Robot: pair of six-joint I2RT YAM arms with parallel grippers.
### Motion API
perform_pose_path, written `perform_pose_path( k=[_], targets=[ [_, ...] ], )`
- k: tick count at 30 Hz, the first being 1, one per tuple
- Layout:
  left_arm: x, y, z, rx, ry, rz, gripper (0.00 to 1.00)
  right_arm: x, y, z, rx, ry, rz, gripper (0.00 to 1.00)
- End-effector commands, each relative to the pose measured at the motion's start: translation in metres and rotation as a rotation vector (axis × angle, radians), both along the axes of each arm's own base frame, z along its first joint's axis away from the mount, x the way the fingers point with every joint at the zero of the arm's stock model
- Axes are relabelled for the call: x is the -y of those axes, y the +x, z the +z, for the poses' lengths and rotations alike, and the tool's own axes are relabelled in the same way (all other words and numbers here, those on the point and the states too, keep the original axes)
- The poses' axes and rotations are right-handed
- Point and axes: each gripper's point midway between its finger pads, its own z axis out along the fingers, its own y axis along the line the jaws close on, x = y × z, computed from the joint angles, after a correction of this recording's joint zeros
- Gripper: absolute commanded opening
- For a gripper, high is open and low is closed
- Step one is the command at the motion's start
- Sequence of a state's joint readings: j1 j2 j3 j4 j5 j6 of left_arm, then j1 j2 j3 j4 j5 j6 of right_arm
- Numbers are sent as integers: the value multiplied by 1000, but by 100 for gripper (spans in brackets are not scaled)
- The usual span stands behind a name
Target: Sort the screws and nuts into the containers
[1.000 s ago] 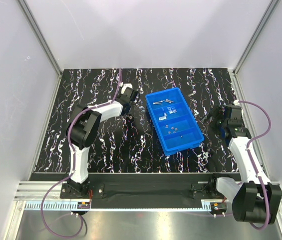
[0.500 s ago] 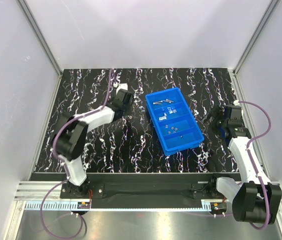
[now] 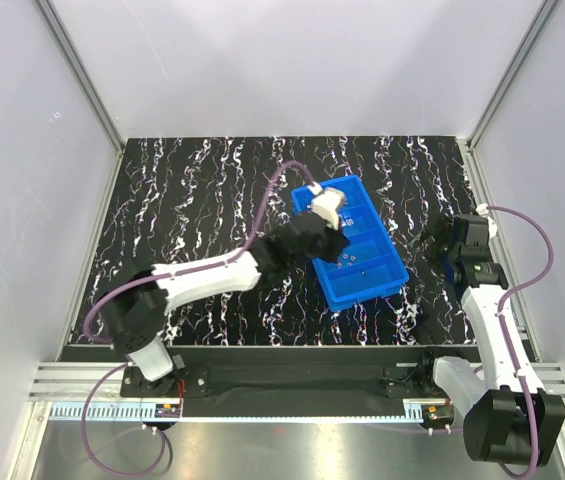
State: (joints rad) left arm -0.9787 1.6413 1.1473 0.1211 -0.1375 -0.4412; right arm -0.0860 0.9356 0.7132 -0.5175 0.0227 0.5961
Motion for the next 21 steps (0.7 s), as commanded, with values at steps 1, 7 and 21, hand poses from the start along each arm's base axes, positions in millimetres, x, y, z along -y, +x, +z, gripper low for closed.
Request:
perform_pose_path(
  k=[1,7,21],
  targets=[
    [41,-10,7,41,-52,-126,5,6,0,11,28,-24,-31,100],
    [68,-28,-29,35,53,-195,5,12,-10,11,29,-59,-52,100],
    [19,-5,31,91,24,-33,70,8,-9,8,38,-42,-33,100]
  ],
)
